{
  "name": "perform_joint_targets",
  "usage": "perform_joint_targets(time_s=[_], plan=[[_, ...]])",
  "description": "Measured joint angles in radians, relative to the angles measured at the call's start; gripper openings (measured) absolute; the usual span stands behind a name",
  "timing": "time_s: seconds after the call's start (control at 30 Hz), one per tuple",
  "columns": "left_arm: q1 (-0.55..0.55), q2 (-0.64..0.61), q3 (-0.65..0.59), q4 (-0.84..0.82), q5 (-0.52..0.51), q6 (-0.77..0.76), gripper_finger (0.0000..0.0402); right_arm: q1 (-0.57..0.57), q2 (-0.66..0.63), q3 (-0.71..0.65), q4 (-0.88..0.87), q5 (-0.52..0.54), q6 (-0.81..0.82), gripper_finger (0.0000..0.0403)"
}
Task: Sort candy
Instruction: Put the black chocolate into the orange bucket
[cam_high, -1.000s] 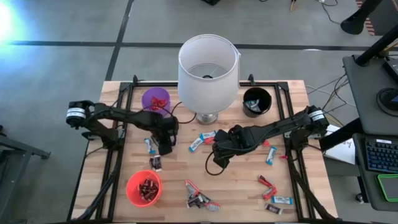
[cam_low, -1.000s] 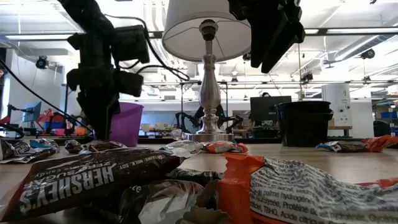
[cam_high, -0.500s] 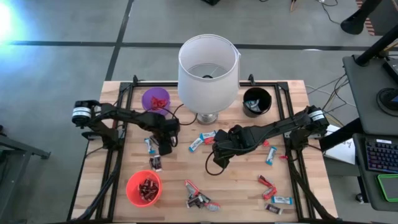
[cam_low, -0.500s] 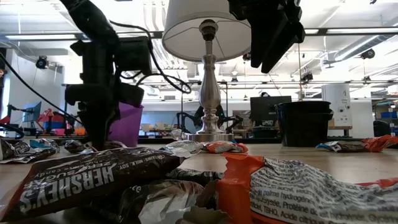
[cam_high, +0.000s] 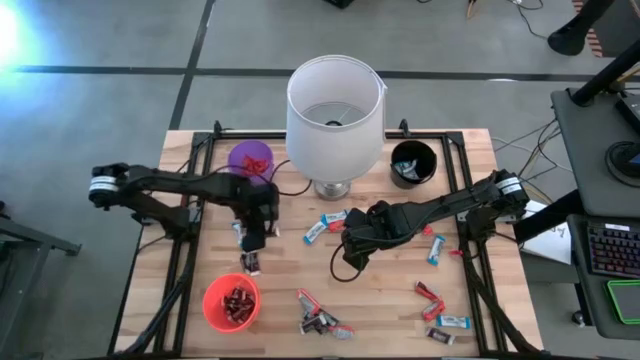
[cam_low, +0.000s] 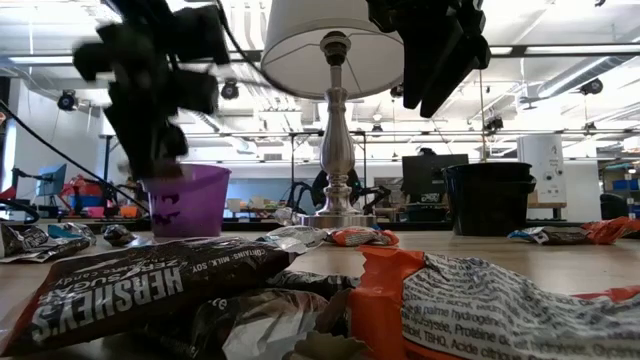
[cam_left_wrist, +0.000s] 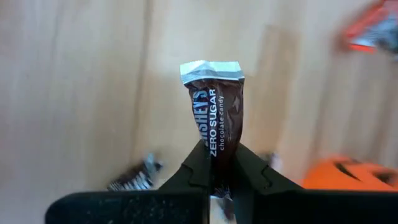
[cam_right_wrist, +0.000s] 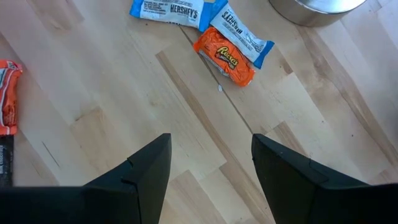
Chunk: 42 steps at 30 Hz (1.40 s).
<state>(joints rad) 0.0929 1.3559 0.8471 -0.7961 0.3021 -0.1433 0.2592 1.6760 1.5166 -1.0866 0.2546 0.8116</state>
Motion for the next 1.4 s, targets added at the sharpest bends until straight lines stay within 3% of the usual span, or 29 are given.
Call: perform_joint_targets(time_s=[0.33,0.6,0.87,1.07,1.4], plan=[[-0.114,-0.189,0.060,-0.154,-0.001,-0.101,0.0003,0.000,0.000,0.000,0.003,0.000,0.011,0.0215],[-0.321,-0.277,0.060,-0.222,-0.003,-0.263,0.0003,-0.005,0.000,0.000,0.003,0.000,0.018,0.0215],[-0.558,-0.285,0.069,-0.206,-0.003,-0.474,0.0003,-0.007,0.000,0.000,0.003,0.000,0.050,0.0215],[-0.681,-0.266,0.074,-0.088,-0.003,-0.541,0.0002,-0.011,0.000,0.000,0.002,0.000,0.088,0.0215],[-0.723,-0.251,0.074,-0.027,0.075,-0.547,0.0020,-0.014,0.000,0.000,0.002,0.000,0.167,0.0215]])
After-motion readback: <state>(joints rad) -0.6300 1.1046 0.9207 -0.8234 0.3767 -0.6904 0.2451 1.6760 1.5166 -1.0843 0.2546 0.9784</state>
